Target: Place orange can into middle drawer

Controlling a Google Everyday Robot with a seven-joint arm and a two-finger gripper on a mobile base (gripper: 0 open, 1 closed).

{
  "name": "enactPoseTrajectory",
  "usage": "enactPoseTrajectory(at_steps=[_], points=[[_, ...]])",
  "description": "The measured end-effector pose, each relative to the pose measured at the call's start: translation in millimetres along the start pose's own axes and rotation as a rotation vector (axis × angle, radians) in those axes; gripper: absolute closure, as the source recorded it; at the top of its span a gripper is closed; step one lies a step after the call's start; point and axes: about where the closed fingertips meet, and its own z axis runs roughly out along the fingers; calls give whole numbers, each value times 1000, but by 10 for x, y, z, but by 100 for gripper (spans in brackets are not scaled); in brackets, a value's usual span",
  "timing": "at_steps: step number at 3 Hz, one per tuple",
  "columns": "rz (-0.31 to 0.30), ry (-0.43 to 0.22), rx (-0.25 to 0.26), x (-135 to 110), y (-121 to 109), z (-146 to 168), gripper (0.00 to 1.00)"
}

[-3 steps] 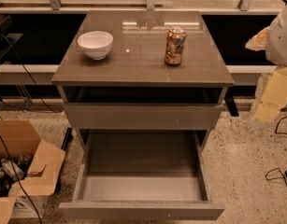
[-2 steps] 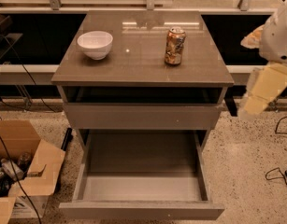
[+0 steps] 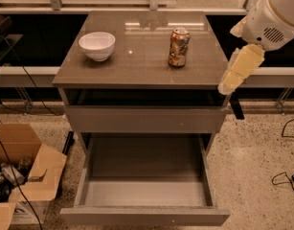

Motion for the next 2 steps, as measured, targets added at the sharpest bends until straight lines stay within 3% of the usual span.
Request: enactPoseTrajectory(at_steps=[1, 2], points=[[0, 0, 0, 0, 0, 0, 0], [30, -56, 27, -131, -96, 138, 0]])
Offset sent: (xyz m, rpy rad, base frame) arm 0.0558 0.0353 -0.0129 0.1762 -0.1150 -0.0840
